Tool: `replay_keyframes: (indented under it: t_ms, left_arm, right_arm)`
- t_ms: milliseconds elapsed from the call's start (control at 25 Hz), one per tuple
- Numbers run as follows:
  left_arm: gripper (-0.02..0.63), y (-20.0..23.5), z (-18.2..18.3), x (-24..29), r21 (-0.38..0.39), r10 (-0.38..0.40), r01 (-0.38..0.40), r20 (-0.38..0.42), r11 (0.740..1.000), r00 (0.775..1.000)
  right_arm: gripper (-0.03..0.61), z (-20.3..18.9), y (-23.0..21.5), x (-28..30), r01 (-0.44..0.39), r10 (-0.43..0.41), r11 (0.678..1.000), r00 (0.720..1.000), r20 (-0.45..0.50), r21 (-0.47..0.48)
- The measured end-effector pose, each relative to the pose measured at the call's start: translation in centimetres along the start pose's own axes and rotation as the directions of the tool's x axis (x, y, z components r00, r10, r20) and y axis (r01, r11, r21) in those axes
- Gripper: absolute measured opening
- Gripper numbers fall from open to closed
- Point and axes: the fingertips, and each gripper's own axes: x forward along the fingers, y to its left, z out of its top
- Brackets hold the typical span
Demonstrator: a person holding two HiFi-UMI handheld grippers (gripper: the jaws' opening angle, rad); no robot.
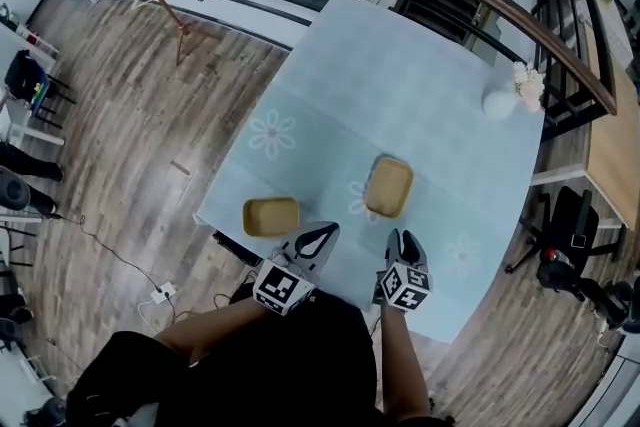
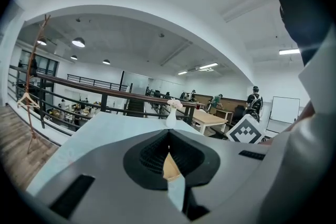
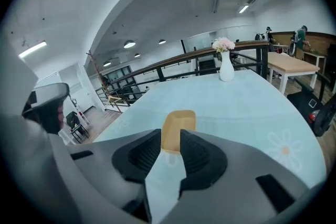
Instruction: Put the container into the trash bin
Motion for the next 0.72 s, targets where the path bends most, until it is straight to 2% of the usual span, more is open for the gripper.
replay_keyframes:
  t_ms: [480, 720]
  left_arm:
    - [0.009, -0.2, -1.0, 3.2, -0.019, 0.040, -0.041, -0.037, 0.999, 0.999]
    - [0.009, 0.6, -1.5, 2.7, -0.021, 0.081, -0.082, -0.052, 0.996, 0.995]
  right_arm:
    - [0.106, -3.6, -5.6, 9.3, 0.040, -0.038, 0.999, 0.986, -0.163, 0.010]
    - [0.104, -5.3, -7.0, 11.7, 0.061, -0.050, 0.997, 0.979, -0.197, 0.048]
